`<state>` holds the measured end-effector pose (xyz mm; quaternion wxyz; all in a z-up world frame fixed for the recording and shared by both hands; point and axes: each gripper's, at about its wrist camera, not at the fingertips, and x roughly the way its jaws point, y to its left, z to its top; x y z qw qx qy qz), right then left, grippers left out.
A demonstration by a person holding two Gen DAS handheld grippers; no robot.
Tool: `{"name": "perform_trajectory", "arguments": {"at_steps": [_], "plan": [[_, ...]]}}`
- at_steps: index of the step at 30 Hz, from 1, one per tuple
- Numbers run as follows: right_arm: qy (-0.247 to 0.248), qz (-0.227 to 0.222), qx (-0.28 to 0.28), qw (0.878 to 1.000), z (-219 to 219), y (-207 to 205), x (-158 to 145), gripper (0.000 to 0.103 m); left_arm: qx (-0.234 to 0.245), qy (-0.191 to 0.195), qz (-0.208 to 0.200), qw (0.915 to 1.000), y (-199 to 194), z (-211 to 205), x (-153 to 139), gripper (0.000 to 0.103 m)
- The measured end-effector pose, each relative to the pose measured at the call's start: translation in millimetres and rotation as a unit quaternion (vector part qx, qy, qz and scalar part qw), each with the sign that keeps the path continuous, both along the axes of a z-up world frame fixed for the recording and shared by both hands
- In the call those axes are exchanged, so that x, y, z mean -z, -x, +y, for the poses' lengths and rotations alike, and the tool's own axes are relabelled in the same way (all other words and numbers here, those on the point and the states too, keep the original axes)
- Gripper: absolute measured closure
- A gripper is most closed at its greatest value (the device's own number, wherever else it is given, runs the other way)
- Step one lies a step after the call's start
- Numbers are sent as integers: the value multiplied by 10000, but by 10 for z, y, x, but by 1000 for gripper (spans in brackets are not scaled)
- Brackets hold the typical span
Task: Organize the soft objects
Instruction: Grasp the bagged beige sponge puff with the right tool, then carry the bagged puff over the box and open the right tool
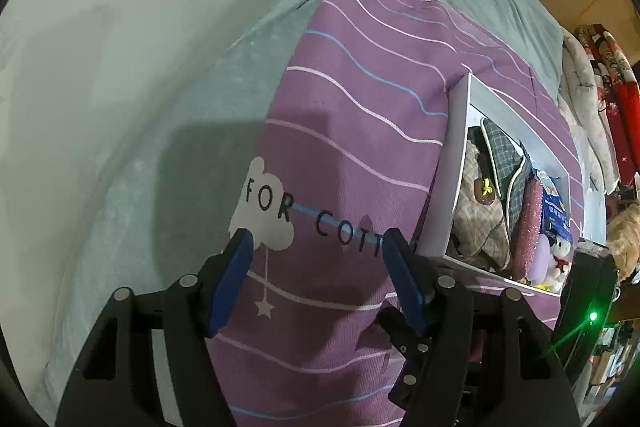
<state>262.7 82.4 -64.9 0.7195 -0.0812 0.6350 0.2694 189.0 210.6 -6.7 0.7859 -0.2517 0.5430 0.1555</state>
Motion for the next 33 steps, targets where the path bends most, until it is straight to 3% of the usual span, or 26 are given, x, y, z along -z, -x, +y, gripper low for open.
{"name": "perform_trajectory", "arguments": {"at_steps": [4, 6, 9, 19, 33], "plan": [[-7, -24, -53, 10000, -52, 121, -60, 33, 45, -24, -10, 10000, -20, -37, -5, 36], [-108, 23, -20, 9999, -90, 130, -115, 45, 84, -43, 5, 10000, -34, -62, -2, 36], [-271, 92, 66, 9996, -166, 97, -160, 50, 173, -86, 28, 9998, -54, -110, 0, 36], [-1281, 153, 142, 9915, -394, 156, -531, 52, 191, -279, -41, 9994, -30, -180, -78, 36], [-1710, -96, 854, 9815, -1004, -73, -830, 52, 827, -464, -125, 9954, -182, -612, -159, 36]]}}
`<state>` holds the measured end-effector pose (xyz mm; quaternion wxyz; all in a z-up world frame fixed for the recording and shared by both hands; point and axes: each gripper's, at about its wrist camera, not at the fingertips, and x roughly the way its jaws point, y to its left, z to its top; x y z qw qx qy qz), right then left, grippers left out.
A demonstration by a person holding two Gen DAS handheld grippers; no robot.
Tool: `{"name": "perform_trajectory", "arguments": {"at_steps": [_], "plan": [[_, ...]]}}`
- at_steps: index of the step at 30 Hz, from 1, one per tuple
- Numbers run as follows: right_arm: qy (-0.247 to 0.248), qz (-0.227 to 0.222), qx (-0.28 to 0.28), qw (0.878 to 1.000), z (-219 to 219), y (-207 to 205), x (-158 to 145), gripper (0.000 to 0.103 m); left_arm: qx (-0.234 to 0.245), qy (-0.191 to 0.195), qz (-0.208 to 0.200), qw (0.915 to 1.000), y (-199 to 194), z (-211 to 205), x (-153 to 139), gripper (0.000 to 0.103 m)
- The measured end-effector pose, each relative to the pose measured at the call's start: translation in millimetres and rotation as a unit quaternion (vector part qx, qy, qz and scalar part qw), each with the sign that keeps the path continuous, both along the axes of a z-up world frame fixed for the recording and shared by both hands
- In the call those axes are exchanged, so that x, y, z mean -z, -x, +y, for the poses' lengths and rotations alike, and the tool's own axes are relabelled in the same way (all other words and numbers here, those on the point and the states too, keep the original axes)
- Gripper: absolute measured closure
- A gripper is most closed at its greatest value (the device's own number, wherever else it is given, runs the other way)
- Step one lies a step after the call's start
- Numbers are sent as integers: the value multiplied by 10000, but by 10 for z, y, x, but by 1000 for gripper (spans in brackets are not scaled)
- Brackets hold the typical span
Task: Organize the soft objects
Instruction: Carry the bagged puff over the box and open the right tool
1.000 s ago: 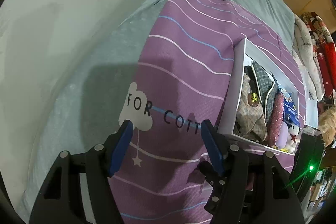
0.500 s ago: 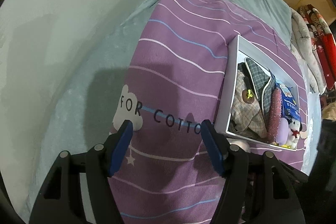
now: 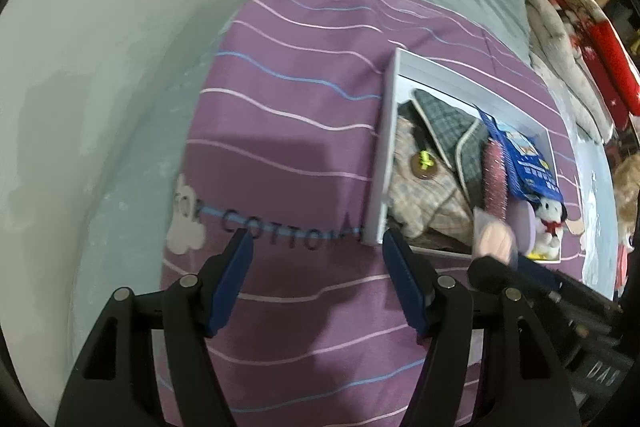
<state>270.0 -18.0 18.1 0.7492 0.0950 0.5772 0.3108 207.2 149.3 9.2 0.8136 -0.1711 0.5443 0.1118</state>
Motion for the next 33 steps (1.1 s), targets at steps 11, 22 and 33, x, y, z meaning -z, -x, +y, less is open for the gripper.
{"name": "perform_trajectory", "arguments": {"at_steps": [11, 22, 33], "plan": [[-170, -395, 1357, 9898, -703, -276, -184, 52, 661, 68, -458, 9967, -180, -414, -18, 36], [-15, -1260, 2581, 9579, -1059, -526, -141, 52, 1110, -441, -1020, 9876, -297, -782, -39, 36], [-258, -2816, 2579, 9239, -745, -438, -267, 12, 1182, -495, -1431, 9814, -297, -897, -55, 36]]}}
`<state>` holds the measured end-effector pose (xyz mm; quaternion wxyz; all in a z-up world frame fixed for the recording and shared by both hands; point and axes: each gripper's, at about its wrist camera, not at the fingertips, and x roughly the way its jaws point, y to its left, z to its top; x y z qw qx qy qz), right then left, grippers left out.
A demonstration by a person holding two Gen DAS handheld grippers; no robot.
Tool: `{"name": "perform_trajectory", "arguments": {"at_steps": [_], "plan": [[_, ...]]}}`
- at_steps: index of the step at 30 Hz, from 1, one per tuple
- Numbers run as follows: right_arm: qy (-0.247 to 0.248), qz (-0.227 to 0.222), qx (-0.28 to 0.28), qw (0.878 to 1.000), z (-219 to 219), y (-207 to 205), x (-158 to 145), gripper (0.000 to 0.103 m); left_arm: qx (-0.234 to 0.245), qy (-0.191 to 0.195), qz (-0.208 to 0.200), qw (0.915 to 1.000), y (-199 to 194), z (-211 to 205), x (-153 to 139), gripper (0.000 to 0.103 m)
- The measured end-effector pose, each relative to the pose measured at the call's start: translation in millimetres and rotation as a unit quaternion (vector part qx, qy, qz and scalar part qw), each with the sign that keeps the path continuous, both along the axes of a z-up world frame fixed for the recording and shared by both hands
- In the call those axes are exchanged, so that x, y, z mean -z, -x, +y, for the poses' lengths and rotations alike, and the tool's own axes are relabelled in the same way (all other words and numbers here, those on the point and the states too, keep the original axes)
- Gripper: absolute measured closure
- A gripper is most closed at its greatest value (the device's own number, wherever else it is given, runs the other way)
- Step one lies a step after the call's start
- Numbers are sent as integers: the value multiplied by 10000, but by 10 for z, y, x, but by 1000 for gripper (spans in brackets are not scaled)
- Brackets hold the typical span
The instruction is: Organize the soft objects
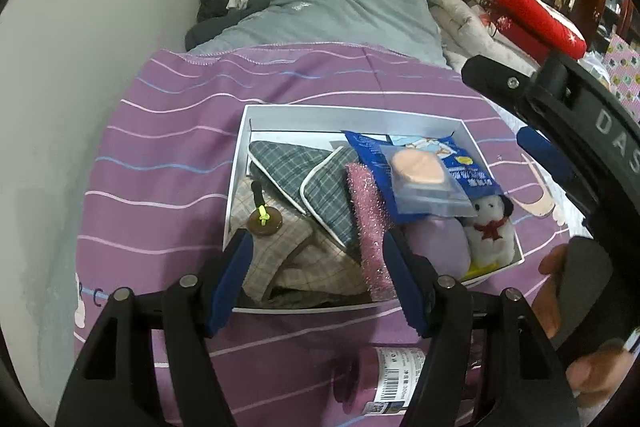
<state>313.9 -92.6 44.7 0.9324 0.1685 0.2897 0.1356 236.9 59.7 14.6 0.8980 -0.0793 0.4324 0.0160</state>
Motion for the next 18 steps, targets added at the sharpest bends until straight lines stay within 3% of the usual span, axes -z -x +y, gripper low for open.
{"name": "perform_trajectory", "arguments": {"at_steps": [8, 13, 18], "plan": [[178, 325, -119, 9992, 32, 2, 24, 12, -238, 318, -273, 9988, 55, 81, -17, 35], [460, 880, -318, 9946, 51, 9, 102, 12, -130, 683, 89, 9975, 0, 103, 59, 34], [599, 1137, -591, 9899, 75, 183, 161, 12, 0, 584, 229, 9980, 32, 49, 107, 34]]}}
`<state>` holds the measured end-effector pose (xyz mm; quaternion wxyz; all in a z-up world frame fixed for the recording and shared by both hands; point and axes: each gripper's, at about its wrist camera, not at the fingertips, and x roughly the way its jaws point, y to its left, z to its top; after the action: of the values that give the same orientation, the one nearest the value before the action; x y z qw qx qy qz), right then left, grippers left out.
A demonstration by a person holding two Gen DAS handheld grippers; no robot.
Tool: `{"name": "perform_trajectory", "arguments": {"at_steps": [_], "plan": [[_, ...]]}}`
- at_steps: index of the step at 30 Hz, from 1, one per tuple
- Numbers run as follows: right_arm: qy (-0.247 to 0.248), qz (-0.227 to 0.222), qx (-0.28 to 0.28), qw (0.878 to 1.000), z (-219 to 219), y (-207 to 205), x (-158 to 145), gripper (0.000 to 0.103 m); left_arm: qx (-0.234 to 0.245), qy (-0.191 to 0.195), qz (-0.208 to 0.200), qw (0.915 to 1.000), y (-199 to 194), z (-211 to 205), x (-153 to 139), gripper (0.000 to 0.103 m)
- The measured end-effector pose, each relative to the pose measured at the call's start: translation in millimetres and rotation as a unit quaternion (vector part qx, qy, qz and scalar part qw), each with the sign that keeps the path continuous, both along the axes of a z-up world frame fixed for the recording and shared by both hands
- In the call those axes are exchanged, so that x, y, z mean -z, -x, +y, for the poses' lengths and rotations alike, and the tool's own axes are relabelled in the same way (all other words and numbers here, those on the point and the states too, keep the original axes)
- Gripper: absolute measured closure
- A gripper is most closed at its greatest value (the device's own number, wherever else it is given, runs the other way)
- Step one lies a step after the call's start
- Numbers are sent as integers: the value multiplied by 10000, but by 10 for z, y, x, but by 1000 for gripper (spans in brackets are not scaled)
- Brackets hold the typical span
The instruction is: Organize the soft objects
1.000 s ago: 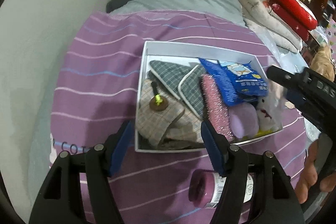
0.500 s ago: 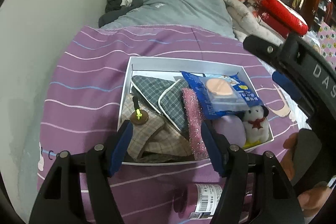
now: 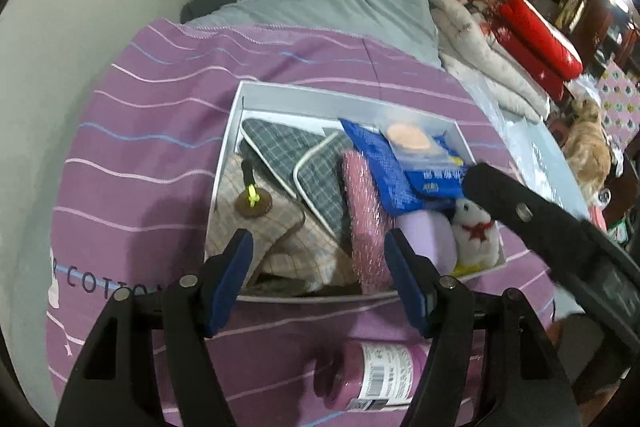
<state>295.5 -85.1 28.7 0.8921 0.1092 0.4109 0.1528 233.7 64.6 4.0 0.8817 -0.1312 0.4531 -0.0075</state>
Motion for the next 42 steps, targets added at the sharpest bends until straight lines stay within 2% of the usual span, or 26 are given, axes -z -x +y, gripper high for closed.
{"name": "perform_trajectory", "arguments": {"at_steps": [4, 6, 9, 11, 13, 15, 17, 19, 21, 23, 25, 29, 36, 42], "plan": [[-269, -43, -232, 9994, -99, 313, 40, 12, 21, -342, -120, 9993, 213, -57, -23, 34], [-226, -352, -234, 9989, -163, 577, 27, 12, 56, -409, -296, 9987, 365, -89, -101, 34], [53, -786, -187, 9967, -229, 977, 10, 12, -135, -544, -852, 9948, 735, -155, -276, 34], [-27, -964, -80, 9953, -317, 1197, -18, 12, -261, -565, -1319, 9893, 1034, -189, -358, 33], [47, -1191, -48, 9929, -376, 1431, -55, 12, -496, -632, -1673, 9826, 1308, -201, -366, 17], [189, -1482, -3, 9888, -406, 1610, -82, 12, -778, -805, -1794, 9774, 1480, -195, -331, 8], [328, -1619, 50, 9863, -412, 1774, -57, 12, -855, -976, -1721, 9765, 1594, -220, -257, 7], [440, -1652, 47, 9853, -408, 1904, 9, 12, -662, -1116, -1680, 9772, 1664, -267, -177, 7], [555, -1610, 106, 9853, -443, 1994, 55, 12, -370, -995, -1603, 9813, 1707, -297, -122, 8], [615, -1554, 297, 9855, -528, 2064, 79, 11, -132, -642, -1343, 9888, 1744, -297, -47, 7], [535, -1573, 401, 9853, -622, 2163, 72, 11, 12, -481, -1129, 9924, 1768, -327, 11, 7], [644, -1584, 391, 9845, -650, 2293, 89, 11, 71, -837, -1067, 9907, 1903, -442, 114, 7], [1020, -1625, 339, 9808, -507, 2342, 205, 11, -111, -809, -1076, 9908, 1965, -393, 218, 7], [1007, -1693, 297, 9800, -498, 2359, 201, 11, -77, -801, -1058, 9911, 1955, -399, 250, 7]]}}
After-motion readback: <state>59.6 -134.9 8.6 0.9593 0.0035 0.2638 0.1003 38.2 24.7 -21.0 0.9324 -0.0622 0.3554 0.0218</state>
